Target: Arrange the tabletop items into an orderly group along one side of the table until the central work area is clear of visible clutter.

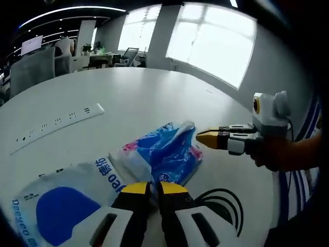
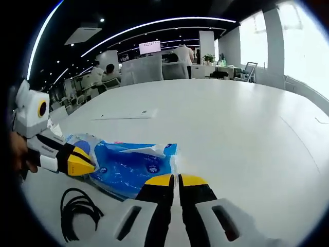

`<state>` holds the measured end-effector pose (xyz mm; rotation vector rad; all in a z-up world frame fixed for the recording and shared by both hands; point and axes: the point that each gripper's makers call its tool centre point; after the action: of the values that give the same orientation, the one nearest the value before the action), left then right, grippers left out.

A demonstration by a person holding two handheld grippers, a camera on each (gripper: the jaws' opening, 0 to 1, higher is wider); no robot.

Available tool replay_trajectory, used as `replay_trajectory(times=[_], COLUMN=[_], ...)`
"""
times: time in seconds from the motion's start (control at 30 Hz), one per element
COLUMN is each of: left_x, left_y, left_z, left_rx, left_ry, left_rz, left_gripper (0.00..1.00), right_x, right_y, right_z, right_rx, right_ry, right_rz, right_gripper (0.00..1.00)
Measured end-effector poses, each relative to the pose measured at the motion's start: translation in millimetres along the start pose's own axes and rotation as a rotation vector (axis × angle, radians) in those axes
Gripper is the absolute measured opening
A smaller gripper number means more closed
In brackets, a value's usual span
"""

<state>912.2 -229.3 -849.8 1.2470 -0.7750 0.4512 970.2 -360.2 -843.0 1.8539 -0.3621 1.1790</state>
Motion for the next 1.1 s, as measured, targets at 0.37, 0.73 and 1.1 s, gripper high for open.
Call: replay_trajectory(times=[0.37,0.73,1.1], left_x=[3.6,-3.8,-19.4], left_y=[18.3,51.2,104.7], left_z=[-3.4,6.0,-5.1], left_rx=[0.03,0.038,0.075], left_ry=[-0.007,-0.031,-0.034], left_rz=[0.015,0.064,0.145], left_gripper=[0.18,0.23,0.33], right_x=[3.5,1.9,9.6], right_y=[9.9,40.5,73.7], right_z=[-10.2,-45.3,-77.4], right_rx=[0.035,0.106,0.187], right_ry=[-0.024,0.016,0.09], right_rz=[0.027,0.034,0.066], right_gripper=[0.18,0.33,0.52])
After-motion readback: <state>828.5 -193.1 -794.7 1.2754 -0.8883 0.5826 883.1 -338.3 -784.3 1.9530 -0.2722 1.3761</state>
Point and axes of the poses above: the point that each gripper's makers call its tool centre point, and the gripper's own axes: y roughly backward along the fingers, z roughly to its right, x roughly out of its top, and after that the axes turned 8 degrees about x, right-handed
